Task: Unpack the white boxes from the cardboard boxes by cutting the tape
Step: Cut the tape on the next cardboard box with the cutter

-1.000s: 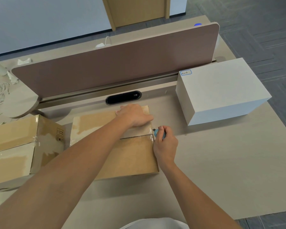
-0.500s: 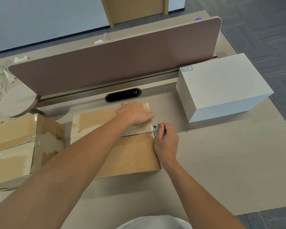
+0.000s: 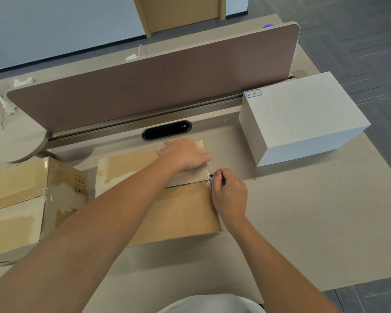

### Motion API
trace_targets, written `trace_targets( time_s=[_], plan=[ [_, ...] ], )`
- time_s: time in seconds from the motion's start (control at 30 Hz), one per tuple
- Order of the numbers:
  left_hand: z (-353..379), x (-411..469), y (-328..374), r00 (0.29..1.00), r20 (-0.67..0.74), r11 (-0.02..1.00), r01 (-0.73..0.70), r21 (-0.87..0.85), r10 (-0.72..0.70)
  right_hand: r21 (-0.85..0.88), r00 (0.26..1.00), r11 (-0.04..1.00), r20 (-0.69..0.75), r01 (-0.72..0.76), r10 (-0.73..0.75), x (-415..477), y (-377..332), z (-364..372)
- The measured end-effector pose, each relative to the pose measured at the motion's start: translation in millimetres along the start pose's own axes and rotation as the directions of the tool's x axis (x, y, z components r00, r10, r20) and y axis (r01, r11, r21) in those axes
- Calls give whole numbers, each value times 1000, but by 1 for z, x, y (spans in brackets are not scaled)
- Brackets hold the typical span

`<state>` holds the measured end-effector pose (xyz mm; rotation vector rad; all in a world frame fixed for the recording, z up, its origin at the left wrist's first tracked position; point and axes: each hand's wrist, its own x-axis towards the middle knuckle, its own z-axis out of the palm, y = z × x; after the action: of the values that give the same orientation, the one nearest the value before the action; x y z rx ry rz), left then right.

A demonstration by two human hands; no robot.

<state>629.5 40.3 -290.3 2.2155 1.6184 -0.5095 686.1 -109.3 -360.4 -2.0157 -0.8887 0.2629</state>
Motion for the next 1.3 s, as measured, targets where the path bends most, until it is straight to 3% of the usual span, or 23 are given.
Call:
trace_targets(
  time_s=[0.17, 0.57, 0.7, 0.87, 1.3],
  plan=[
    [-1, 0, 0, 1000, 6, 1000, 4, -11, -4, -5, 997, 1000, 83, -5, 5, -5, 8, -7],
    [-2, -1, 1, 1000, 9, 1000, -9, 6, 9, 114, 994, 993, 102, -40, 28, 11, 5, -10],
    [-3, -2, 3, 1000, 3, 1000, -5, -5, 5, 144, 985, 980, 127, -137, 119, 16, 4, -16],
    [-5, -2, 4, 1000, 3, 1000, -18, 13, 18, 144, 977, 983, 195, -113, 83, 18, -1, -10],
    [-5, 0, 5, 999, 16, 1000, -30, 10, 30, 140, 991, 988, 122, -71, 54, 14, -4, -3]
  ],
)
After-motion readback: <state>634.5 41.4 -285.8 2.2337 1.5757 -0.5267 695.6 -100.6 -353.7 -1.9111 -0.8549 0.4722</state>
